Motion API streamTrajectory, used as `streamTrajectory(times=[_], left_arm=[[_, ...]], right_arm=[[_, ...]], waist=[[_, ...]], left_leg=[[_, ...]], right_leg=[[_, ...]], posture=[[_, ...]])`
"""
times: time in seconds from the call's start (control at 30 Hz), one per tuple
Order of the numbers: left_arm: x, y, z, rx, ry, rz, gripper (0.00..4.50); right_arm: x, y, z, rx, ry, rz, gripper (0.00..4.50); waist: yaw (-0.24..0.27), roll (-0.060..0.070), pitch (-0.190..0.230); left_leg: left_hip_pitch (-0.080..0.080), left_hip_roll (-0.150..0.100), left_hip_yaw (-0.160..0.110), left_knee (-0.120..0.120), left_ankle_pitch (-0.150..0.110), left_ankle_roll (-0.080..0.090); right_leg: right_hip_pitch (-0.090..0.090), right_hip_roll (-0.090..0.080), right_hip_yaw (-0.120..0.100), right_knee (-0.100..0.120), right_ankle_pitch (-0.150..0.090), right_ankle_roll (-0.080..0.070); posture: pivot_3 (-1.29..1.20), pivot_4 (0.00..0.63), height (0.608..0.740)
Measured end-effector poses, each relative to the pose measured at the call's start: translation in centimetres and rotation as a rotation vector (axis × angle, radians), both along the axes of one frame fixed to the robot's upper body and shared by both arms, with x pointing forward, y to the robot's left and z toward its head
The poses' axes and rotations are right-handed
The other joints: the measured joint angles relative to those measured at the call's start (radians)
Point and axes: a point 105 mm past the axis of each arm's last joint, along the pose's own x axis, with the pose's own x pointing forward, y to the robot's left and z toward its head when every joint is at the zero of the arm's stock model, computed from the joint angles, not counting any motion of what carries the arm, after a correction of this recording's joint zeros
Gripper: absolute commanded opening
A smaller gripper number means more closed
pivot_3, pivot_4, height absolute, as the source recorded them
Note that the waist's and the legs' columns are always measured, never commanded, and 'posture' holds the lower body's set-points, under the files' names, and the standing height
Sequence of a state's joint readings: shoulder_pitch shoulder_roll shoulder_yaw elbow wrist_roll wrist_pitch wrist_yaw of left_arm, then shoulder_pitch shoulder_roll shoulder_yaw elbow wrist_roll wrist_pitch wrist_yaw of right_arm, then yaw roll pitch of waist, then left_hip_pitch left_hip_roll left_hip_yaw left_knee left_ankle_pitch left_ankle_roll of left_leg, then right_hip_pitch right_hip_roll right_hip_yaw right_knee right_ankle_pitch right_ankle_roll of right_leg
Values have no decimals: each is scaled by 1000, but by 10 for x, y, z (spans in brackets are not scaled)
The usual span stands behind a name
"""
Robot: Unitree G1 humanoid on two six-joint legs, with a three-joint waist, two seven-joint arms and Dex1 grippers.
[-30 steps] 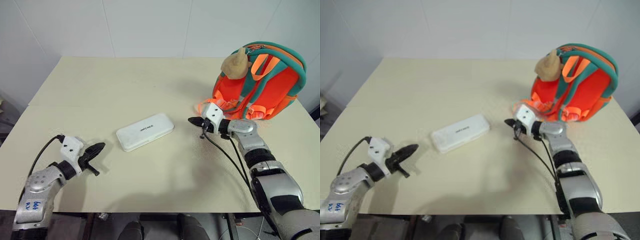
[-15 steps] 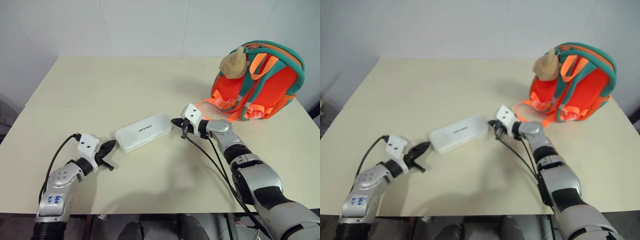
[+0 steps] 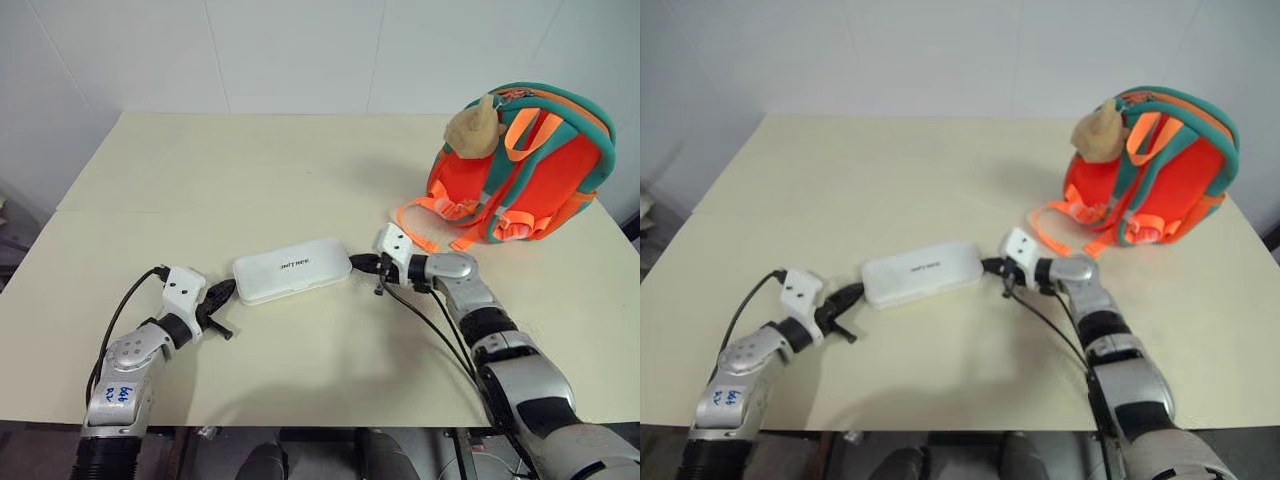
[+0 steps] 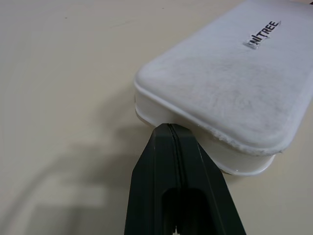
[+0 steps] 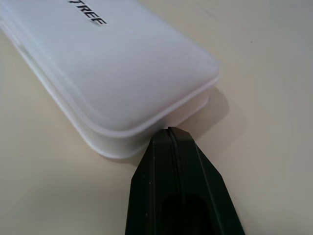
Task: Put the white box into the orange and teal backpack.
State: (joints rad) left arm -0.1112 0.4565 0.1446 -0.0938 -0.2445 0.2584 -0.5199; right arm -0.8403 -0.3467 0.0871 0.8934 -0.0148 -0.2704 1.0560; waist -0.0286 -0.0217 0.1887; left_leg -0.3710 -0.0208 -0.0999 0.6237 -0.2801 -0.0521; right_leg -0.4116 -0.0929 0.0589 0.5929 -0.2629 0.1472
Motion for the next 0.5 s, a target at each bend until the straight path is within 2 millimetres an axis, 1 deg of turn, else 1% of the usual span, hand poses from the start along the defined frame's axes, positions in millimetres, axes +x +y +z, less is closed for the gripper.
streamTrajectory(times=[0.13, 0.2, 0.33, 0.47, 0.5], left_arm=[[-3, -13, -4, -6, 18, -80, 0], [-5, -22, -6, -10, 27, -131, 0], [-11, -35, -8, -7, 41, -205, 0], [-19, -48, -12, -5, 60, -258, 0], [-22, -51, -13, -11, 66, -269, 0]], right_arm=[[-19, -19, -2, -16, 21, -9, 120], [-34, -31, -3, -27, 39, -22, 120], [-64, -48, -9, -35, 91, -62, 120], [-88, -63, -16, -27, 133, -125, 120], [-91, -66, -17, -29, 137, -138, 120]], waist=[[2, 0, 0], [4, 0, 0], [4, 0, 0], [4, 0, 0], [3, 0, 0]], left_leg=[[0, 0, 0, 0, 0, 0], [0, 0, 0, 1, 0, 0], [0, 0, 0, 2, -1, 1], [1, 0, 0, 5, -1, 1], [2, 0, 0, 5, -1, 1]], right_leg=[[0, 0, 0, 0, 0, 0], [0, 0, -1, -1, 0, 0], [1, 0, 0, -3, 0, 0], [3, 0, 0, -3, 0, 0], [4, 0, 0, -3, 0, 0]], posture=[[0, 150, 740], [0, 150, 740], [0, 150, 740], [0, 150, 740], [0, 150, 740]])
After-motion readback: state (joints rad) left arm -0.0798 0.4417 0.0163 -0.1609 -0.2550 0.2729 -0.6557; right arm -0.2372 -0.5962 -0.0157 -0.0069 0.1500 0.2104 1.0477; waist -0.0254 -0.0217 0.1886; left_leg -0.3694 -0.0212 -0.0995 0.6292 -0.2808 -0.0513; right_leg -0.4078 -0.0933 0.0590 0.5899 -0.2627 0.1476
